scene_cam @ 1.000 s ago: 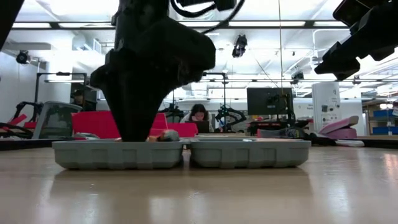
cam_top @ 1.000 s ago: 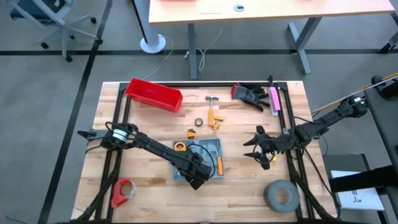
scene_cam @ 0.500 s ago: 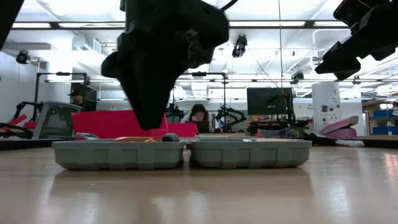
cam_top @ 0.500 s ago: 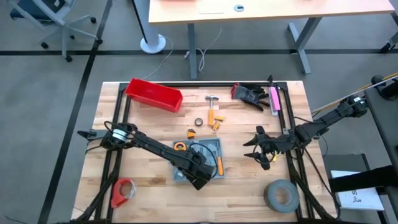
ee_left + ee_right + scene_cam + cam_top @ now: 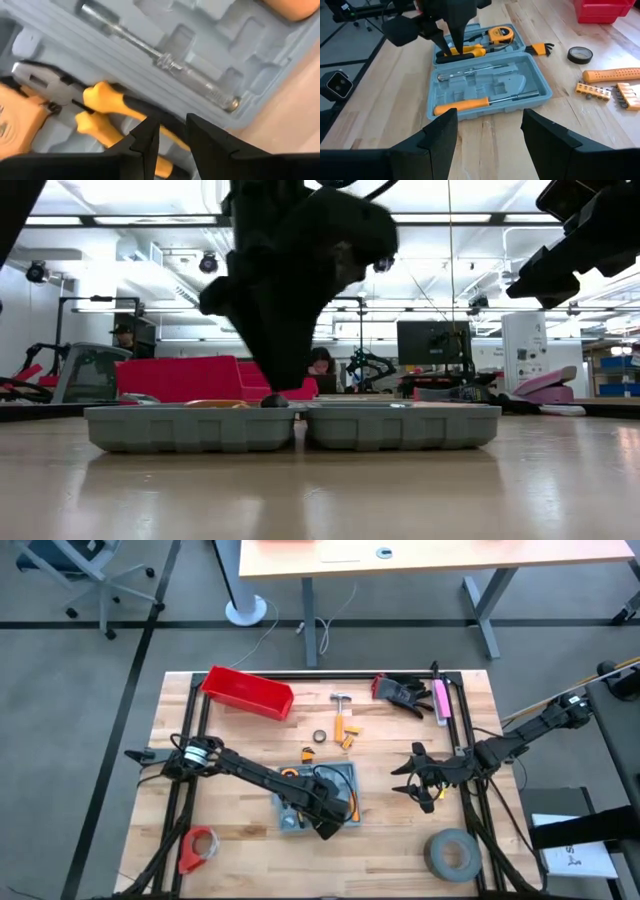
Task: Prefit tool cases
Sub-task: Put the yellow pliers into the prefit tool case
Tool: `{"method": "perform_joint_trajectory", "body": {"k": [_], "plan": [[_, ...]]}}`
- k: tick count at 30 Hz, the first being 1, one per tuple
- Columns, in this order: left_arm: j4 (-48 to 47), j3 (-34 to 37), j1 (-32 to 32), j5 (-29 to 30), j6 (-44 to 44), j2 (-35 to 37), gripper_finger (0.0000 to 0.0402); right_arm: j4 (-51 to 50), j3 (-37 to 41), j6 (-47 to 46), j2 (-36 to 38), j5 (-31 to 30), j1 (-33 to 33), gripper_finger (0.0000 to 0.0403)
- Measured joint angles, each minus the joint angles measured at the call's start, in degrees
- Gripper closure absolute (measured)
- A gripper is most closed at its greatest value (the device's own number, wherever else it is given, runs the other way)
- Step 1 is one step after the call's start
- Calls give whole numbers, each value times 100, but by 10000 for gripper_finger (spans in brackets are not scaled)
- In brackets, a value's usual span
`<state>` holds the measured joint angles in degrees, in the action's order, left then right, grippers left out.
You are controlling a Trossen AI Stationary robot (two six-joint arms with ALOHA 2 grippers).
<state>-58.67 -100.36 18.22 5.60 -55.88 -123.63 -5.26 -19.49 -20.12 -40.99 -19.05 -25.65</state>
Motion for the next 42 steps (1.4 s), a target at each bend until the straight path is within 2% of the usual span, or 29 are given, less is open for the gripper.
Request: {"method": "perform_joint_trajectory", "body": {"k": [18, 27, 42], "plan": [[-29, 361, -5, 7, -11, 33, 307, 1, -1, -48, 0, 2, 0, 204], [34, 382, -5, 5, 31, 24, 296, 0, -1, -85, 0, 3, 0, 204], [-287, 8, -7, 7, 402, 214, 307, 0, -1, -28, 0, 4, 0, 204]]}}
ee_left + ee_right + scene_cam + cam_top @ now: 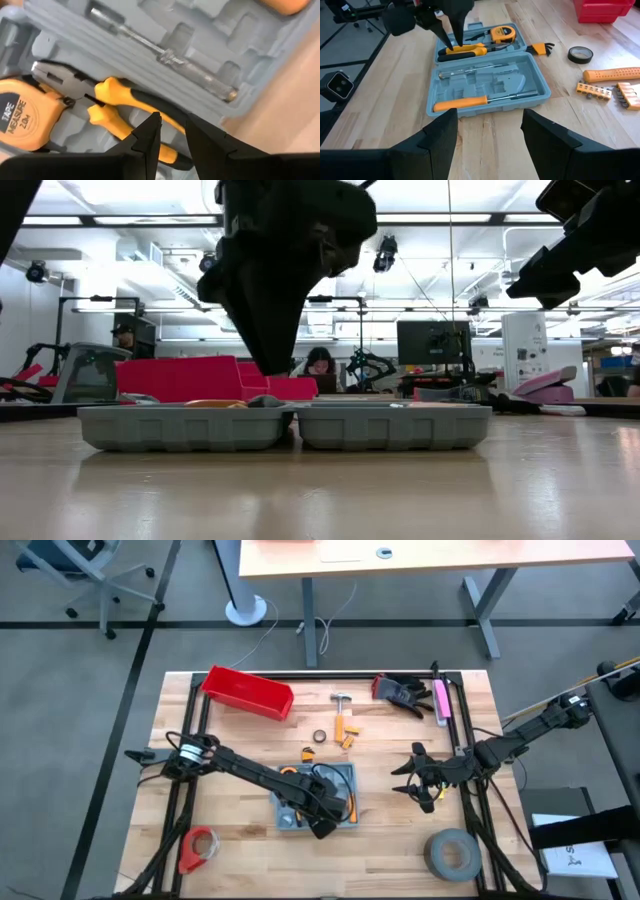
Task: Prefit tool cases
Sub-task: Put the yellow pliers into the prefit tool case
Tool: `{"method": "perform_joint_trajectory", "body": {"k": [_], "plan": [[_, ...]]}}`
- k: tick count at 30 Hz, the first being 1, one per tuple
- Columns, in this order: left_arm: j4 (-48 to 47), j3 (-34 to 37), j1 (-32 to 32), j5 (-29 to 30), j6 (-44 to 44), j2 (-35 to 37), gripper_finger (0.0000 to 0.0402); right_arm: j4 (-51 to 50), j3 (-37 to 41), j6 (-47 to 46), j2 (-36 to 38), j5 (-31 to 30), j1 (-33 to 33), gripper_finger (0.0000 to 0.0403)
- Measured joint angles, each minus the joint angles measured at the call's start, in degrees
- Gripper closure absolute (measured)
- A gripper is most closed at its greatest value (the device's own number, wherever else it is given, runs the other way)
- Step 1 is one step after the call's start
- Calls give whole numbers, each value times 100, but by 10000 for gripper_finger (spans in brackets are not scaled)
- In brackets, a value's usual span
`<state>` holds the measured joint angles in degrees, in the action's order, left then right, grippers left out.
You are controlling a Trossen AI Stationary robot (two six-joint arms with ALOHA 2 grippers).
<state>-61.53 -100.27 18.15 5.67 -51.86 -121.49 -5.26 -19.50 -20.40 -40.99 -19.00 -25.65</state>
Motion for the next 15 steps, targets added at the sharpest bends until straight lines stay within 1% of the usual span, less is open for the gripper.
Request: {"method": "perform_joint_trajectory", "body": {"k": [4, 9, 12, 15], "plan": [[-216, -250, -4, 8, 83, 21, 300, 0, 0, 7, 0, -2, 0, 204], [-758, -558, -7, 278, 28, 31, 289, 0, 0, 42, 0, -2, 0, 204], [-809, -583, -7, 289, 23, 35, 287, 0, 1, 39, 0, -2, 0, 204], [-795, -418, -11, 286, 18, 37, 290, 2, 1, 42, 0, -2, 0, 204]]}}
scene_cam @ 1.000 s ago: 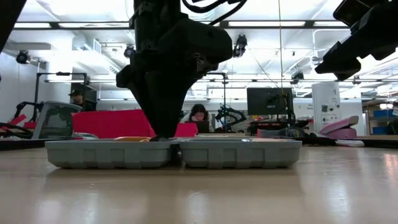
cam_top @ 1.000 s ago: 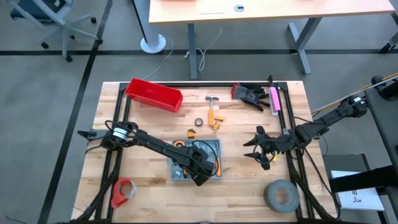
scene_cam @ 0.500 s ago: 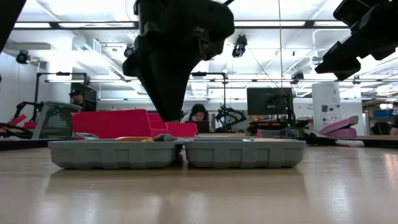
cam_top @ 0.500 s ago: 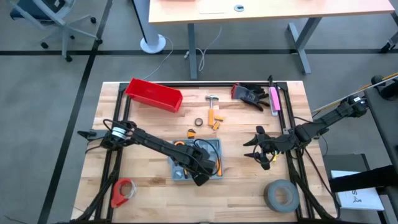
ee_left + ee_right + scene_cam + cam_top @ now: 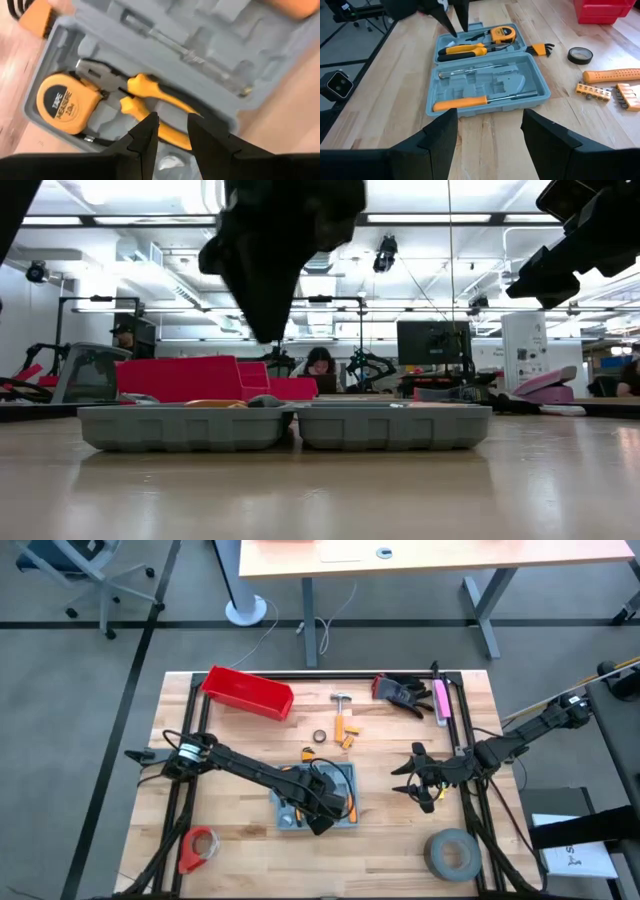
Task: Prefit tool cases
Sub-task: Put the yellow pliers into the prefit tool case
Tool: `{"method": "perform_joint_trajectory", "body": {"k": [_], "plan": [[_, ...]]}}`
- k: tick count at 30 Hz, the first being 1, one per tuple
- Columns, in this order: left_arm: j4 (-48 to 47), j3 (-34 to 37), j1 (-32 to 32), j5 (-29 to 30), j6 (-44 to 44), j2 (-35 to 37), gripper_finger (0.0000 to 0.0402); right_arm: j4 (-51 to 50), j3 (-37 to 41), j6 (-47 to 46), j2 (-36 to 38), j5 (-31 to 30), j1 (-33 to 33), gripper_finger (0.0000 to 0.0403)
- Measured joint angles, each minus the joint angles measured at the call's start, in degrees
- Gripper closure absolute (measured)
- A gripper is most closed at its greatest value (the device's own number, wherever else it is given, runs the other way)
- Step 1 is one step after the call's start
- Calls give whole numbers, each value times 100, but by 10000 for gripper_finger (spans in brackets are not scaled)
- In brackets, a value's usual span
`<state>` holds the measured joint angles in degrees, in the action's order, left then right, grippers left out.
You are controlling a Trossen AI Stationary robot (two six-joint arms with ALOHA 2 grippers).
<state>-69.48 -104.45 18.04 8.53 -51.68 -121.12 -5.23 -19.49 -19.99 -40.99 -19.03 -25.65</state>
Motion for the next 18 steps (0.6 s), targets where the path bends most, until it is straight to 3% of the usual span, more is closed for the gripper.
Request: {"method": "perform_joint_trajectory", "body": {"k": [9, 18], "plan": [[1143, 688, -45, -450, 314, -291, 305, 0, -1, 0, 1, 0, 2, 204], [846, 513, -69, -489, 166, -257, 298, 9, 1, -34, 2, 7, 0, 204]]}}
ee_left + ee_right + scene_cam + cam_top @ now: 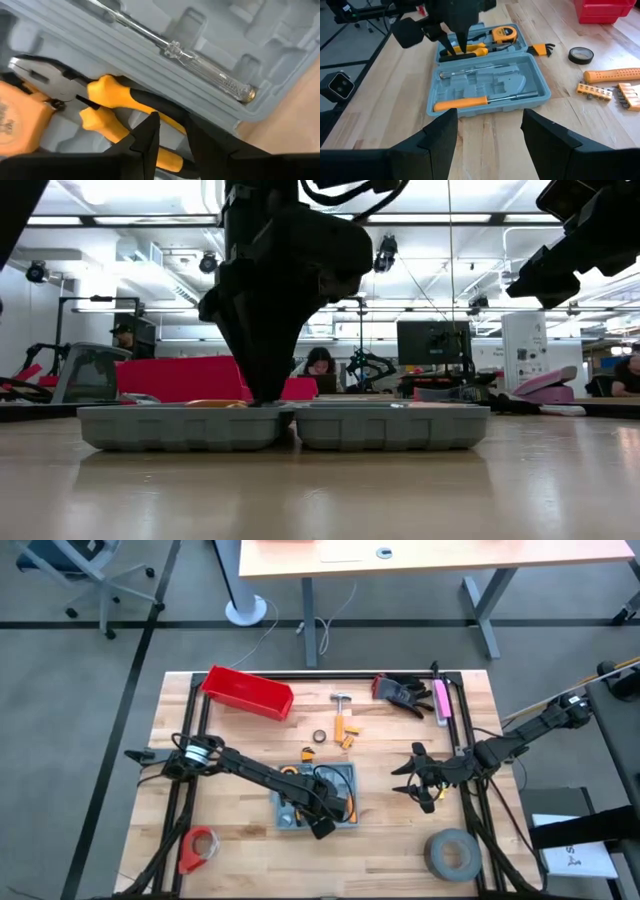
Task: Prefit tool cases
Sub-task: Put the yellow pliers into the prefit tool case
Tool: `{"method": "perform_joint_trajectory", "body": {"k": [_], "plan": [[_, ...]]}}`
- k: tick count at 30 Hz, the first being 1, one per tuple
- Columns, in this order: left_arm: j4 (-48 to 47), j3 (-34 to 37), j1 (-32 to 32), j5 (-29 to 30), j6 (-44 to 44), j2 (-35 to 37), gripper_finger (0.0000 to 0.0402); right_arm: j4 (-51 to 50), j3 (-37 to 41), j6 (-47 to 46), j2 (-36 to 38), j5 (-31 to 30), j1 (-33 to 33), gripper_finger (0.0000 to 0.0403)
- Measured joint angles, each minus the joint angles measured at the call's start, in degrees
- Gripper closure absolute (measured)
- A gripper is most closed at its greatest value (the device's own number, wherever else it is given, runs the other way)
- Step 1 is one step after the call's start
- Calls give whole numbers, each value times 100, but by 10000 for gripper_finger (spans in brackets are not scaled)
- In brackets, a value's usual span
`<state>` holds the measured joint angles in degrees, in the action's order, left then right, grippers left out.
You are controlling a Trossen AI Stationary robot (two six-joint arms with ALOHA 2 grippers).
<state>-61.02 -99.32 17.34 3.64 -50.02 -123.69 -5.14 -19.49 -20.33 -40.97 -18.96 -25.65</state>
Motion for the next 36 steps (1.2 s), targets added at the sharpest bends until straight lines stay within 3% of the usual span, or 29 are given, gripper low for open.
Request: {"method": "perform_joint_trajectory", "body": {"k": [7, 21, 27, 33, 36], "plan": [[-512, -649, 2, 385, 57, 128, 302, -10, 0, -14, 0, 0, 0, 204], [-1084, -1203, 0, 485, -43, 174, 303, -9, 0, -28, 0, -2, 0, 204], [-801, -605, -4, 407, -141, 187, 304, -9, 0, -32, 0, 0, 0, 204], [965, 532, -14, -82, -143, 172, 314, -9, 0, -32, 0, 0, -2, 204], [1139, 827, -26, -258, -335, 215, 316, 0, 0, -32, 0, 0, -2, 204]]}}
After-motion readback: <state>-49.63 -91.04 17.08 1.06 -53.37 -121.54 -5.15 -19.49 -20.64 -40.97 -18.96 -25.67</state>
